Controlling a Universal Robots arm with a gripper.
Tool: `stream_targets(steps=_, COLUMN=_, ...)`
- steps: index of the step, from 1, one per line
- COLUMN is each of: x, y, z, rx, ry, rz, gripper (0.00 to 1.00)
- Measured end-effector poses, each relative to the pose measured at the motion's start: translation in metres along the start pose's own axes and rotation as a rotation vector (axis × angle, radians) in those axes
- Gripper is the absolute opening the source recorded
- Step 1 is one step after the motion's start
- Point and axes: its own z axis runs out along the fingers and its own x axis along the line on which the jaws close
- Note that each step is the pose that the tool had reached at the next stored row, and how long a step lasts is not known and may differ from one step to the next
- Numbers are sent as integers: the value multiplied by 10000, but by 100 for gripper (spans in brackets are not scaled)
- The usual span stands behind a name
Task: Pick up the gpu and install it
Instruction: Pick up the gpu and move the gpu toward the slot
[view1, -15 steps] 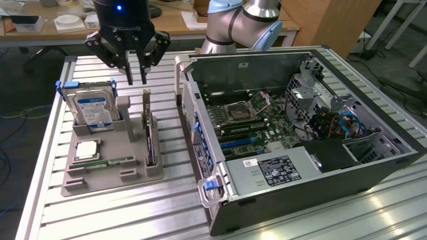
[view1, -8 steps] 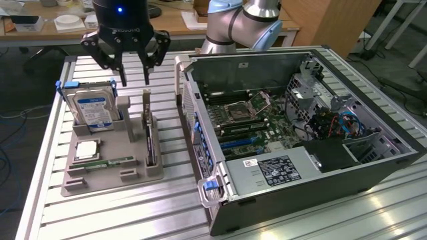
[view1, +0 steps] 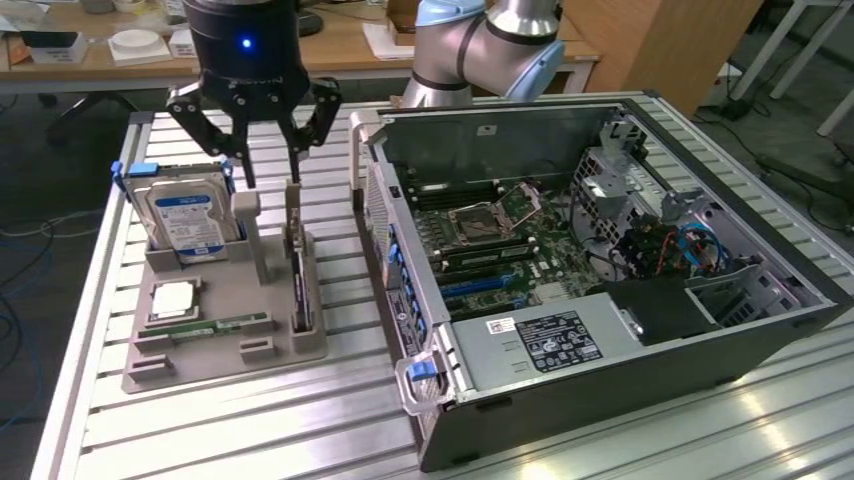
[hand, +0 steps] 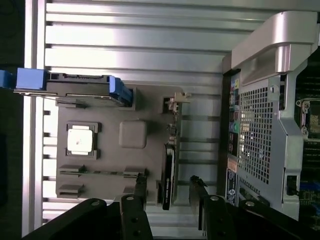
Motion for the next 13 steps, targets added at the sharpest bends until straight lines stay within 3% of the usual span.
stream_targets(steps=13, x=-91, y=-59, z=233, rx=0, ry=-3, rz=68, gripper=47)
